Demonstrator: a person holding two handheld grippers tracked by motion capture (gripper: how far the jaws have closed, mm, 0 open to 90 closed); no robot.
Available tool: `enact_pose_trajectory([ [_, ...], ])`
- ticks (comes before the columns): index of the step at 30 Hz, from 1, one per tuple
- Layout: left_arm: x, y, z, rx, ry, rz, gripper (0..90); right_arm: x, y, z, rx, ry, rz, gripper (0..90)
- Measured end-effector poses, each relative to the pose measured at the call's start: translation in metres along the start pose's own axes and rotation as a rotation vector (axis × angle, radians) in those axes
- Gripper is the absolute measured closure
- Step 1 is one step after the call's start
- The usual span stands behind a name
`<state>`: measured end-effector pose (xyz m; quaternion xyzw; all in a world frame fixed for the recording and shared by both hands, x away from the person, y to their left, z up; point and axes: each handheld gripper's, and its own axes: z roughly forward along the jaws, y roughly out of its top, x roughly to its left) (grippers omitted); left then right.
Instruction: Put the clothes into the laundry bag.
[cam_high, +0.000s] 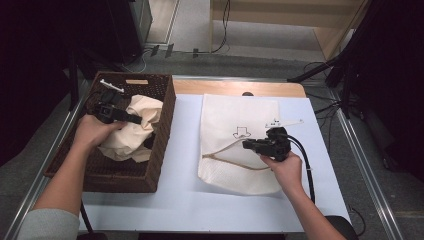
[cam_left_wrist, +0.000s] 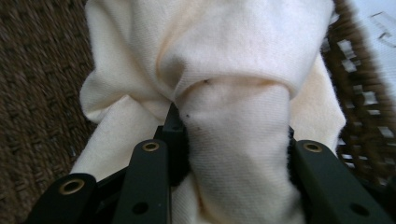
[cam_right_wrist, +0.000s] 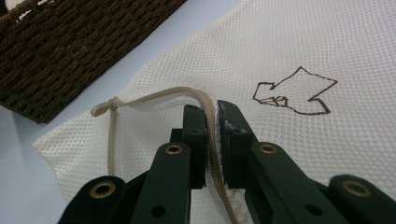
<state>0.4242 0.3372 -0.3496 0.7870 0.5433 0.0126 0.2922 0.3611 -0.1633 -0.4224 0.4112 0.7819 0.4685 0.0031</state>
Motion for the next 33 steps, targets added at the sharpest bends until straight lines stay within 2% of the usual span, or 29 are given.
enact_pose_trajectory([
  [4,-0.009,0.005,-0.020,-0.030,-0.009,0.028,63.0,0.000,0.000,0.000,0.000,0.001,0.004,82.9],
  [7,-0.012,0.007,-0.031,-0.038,-0.016,0.034,63.0,-0.001,0.000,0.000,0.004,-0.001,0.002,82.9],
  [12,-0.021,0.011,-0.048,-0.051,-0.015,0.082,62.7,-0.001,0.000,0.000,0.003,-0.001,0.006,82.8],
  [22,-0.048,0.026,-0.082,-0.050,-0.033,0.160,63.1,0.000,0.000,0.000,-0.001,-0.002,-0.003,82.9],
  [29,-0.071,0.032,-0.095,-0.039,-0.052,0.230,63.0,0.000,0.000,0.000,-0.001,0.001,0.002,82.9],
  [33,-0.082,0.036,-0.098,-0.014,-0.072,0.276,63.1,0.001,0.000,0.000,0.000,-0.004,-0.004,82.9],
])
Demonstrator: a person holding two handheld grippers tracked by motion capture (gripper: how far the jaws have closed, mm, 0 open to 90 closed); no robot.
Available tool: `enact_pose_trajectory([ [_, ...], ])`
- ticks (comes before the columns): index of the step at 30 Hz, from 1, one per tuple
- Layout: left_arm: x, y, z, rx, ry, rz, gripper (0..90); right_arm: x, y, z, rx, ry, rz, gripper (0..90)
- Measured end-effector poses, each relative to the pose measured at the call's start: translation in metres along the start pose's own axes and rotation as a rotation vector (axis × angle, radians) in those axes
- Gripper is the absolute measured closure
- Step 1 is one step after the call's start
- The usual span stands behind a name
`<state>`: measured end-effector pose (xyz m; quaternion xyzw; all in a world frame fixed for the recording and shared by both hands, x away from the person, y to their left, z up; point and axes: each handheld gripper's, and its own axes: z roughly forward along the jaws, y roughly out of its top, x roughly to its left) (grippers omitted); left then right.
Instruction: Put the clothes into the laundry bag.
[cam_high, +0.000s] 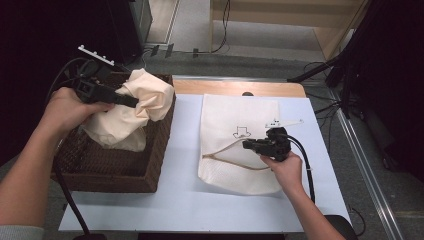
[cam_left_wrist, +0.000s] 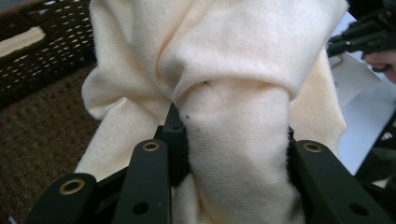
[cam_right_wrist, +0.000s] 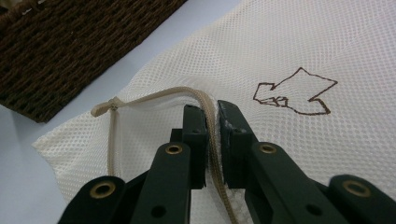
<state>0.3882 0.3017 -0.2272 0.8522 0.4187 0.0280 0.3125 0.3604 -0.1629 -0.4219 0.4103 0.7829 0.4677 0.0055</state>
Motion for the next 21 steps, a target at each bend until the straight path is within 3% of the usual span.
enact_pose_trajectory([
  [4,-0.013,0.007,-0.003,-0.012,-0.041,0.029,63.0,0.000,0.000,-0.001,0.001,0.002,-0.005,83.0],
  [8,-0.029,0.016,-0.007,-0.018,-0.043,0.059,63.0,0.000,0.000,-0.001,-0.003,0.006,0.004,83.1],
  [15,-0.059,0.034,-0.012,-0.042,-0.091,0.094,63.0,0.000,0.001,-0.002,-0.005,0.007,0.003,83.1],
  [21,-0.081,0.040,-0.003,-0.018,-0.120,0.126,62.9,0.000,0.001,-0.001,-0.002,0.000,-0.011,83.1],
])
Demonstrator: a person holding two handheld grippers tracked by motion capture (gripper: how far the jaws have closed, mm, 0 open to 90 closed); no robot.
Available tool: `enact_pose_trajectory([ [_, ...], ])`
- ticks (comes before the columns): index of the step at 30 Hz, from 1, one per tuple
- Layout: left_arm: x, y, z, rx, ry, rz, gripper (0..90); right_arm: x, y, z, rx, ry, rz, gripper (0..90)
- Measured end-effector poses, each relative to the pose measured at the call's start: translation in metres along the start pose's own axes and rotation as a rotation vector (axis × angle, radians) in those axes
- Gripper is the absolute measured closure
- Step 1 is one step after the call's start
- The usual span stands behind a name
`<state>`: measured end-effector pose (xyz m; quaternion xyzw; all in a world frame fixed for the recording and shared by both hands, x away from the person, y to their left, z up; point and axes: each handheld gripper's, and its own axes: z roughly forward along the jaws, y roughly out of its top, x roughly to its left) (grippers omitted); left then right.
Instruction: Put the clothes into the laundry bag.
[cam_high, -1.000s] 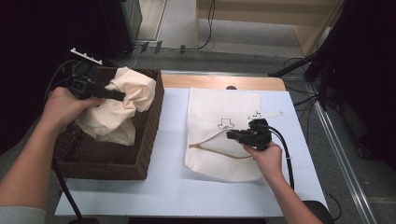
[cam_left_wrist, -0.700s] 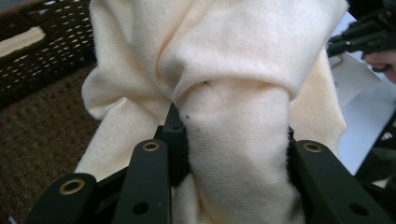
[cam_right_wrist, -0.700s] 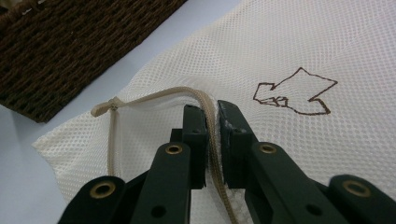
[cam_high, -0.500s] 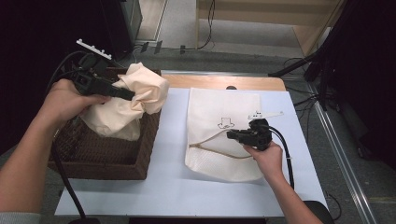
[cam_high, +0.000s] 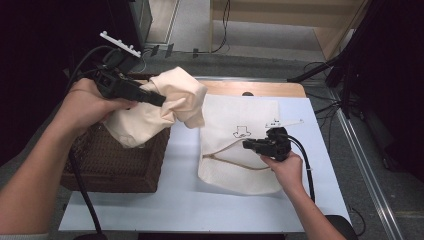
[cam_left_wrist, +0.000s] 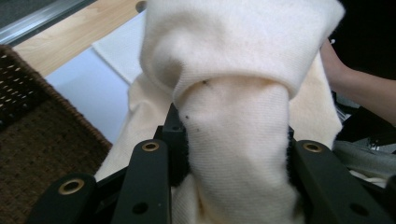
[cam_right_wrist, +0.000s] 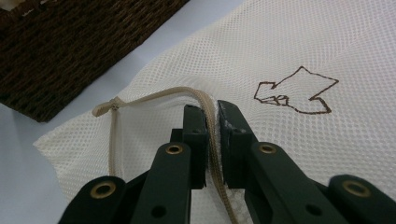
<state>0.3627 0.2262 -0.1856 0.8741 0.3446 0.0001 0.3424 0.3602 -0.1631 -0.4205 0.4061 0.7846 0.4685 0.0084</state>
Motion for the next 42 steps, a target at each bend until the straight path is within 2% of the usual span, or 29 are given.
enact_pose_trajectory([
  [12,-0.041,0.021,0.017,0.005,-0.076,0.082,62.8,0.000,0.001,0.000,0.001,0.002,0.004,83.2],
  [19,-0.067,0.025,0.023,0.007,-0.127,0.124,62.6,0.000,0.001,-0.001,-0.003,0.002,0.004,83.2],
  [23,-0.087,0.026,0.023,-0.006,-0.121,0.154,62.4,0.000,0.002,-0.001,-0.003,0.000,0.006,83.2],
  [26,-0.097,0.026,0.025,-0.007,-0.169,0.164,62.4,0.001,0.002,-0.001,-0.005,0.001,0.006,83.2],
  [33,-0.124,0.029,0.044,0.009,-0.221,0.210,62.3,0.000,0.002,-0.003,-0.013,0.003,0.017,83.4],
  [36,-0.126,0.026,0.058,0.024,-0.234,0.210,62.1,0.000,0.003,-0.003,-0.012,0.004,0.021,83.4],
  [40,-0.119,0.013,0.083,0.048,-0.217,0.181,62.1,0.000,0.003,-0.004,-0.012,0.001,0.016,83.4],
  [42,-0.114,0.006,0.092,0.059,-0.222,0.163,62.1,0.000,0.003,-0.004,-0.013,0.000,0.015,83.3],
])
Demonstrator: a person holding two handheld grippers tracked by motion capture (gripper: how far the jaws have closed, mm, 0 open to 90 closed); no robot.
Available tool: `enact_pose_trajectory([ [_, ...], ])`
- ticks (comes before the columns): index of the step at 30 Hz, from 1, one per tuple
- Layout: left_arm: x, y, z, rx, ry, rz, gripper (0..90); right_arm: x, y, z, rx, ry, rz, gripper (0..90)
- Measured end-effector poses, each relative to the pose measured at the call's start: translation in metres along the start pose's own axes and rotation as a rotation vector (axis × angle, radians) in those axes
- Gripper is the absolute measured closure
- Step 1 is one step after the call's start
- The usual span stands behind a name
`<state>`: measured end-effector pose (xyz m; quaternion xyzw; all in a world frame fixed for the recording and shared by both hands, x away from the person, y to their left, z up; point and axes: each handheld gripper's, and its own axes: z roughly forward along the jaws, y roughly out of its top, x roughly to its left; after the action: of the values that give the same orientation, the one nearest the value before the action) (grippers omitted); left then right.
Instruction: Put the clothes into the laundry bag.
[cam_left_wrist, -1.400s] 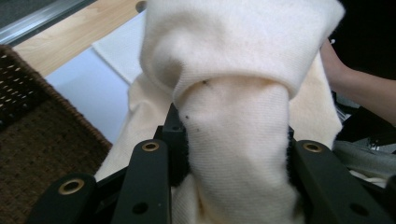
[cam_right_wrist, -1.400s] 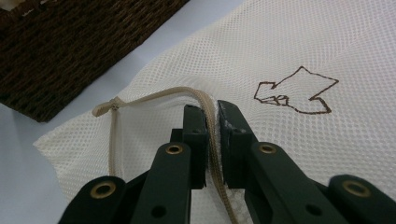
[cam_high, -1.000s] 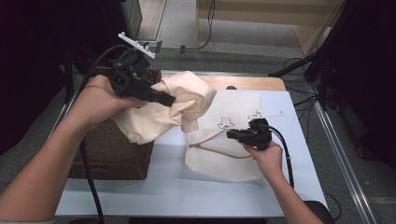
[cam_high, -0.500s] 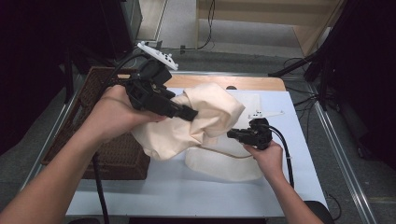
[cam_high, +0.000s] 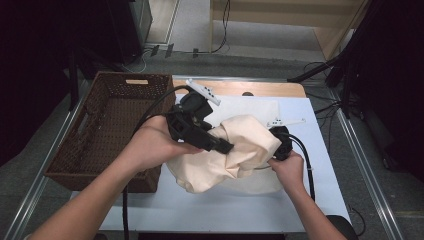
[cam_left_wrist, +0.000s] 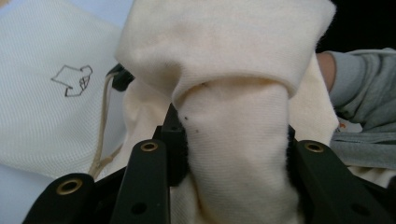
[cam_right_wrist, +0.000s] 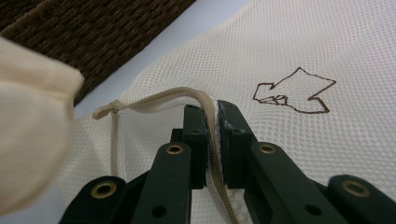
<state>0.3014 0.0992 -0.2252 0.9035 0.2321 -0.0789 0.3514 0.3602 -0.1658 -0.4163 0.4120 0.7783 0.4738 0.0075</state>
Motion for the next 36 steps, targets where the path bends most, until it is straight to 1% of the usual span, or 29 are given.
enact_pose_trajectory([
  [2,0.005,-0.008,0.007,0.007,0.008,-0.016,62.1,0.000,0.000,0.000,0.000,0.001,0.002,83.4],
  [7,0.017,-0.024,0.019,-0.013,0.011,-0.051,62.1,0.001,0.000,0.001,0.005,-0.002,-0.002,83.4],
  [9,0.022,-0.030,0.024,-0.013,0.022,-0.050,62.1,0.002,0.000,0.001,0.003,-0.003,-0.008,83.4],
  [11,0.027,-0.035,0.031,-0.022,0.011,-0.068,62.1,0.003,0.001,0.001,0.005,-0.006,-0.009,83.4],
  [16,0.038,-0.049,0.048,-0.027,0.006,-0.101,62.1,0.004,0.001,0.000,-0.001,-0.005,-0.007,83.7],
  [18,0.042,-0.055,0.055,-0.016,0.009,-0.108,62.1,0.004,0.002,-0.001,-0.001,-0.004,0.000,83.7],
  [19,0.043,-0.058,0.059,-0.020,0.003,-0.116,62.1,0.005,0.002,-0.001,-0.003,-0.002,0.000,84.0],
  [21,0.045,-0.062,0.066,-0.007,0.008,-0.119,62.1,0.006,0.002,-0.002,-0.007,-0.009,0.001,85.0],
  [23,0.047,-0.067,0.073,-0.010,0.006,-0.124,62.1,0.008,0.004,-0.004,-0.010,-0.012,-0.001,85.2],
  [25,0.050,-0.071,0.080,-0.009,0.007,-0.137,62.1,0.010,0.005,-0.007,-0.018,-0.014,-0.011,85.3],
  [27,0.052,-0.074,0.088,-0.008,0.020,-0.149,62.0,0.013,0.007,-0.009,-0.020,-0.016,-0.022,85.3],
  [30,0.053,-0.079,0.097,-0.001,0.027,-0.151,62.0,0.018,0.008,-0.012,-0.021,-0.023,-0.039,85.3],
  [31,0.054,-0.080,0.100,0.001,0.031,-0.149,62.0,0.020,0.009,-0.013,-0.024,-0.021,-0.038,85.3],
  [32,0.054,-0.081,0.102,0.000,0.035,-0.158,62.0,0.021,0.009,-0.013,-0.026,-0.016,-0.037,85.3],
  [34,0.056,-0.084,0.108,0.000,0.038,-0.158,62.0,0.025,0.010,-0.015,-0.027,-0.015,-0.044,85.3],
  [36,0.056,-0.087,0.112,0.000,0.053,-0.154,62.1,0.028,0.011,-0.015,-0.033,-0.012,-0.044,85.2],
])
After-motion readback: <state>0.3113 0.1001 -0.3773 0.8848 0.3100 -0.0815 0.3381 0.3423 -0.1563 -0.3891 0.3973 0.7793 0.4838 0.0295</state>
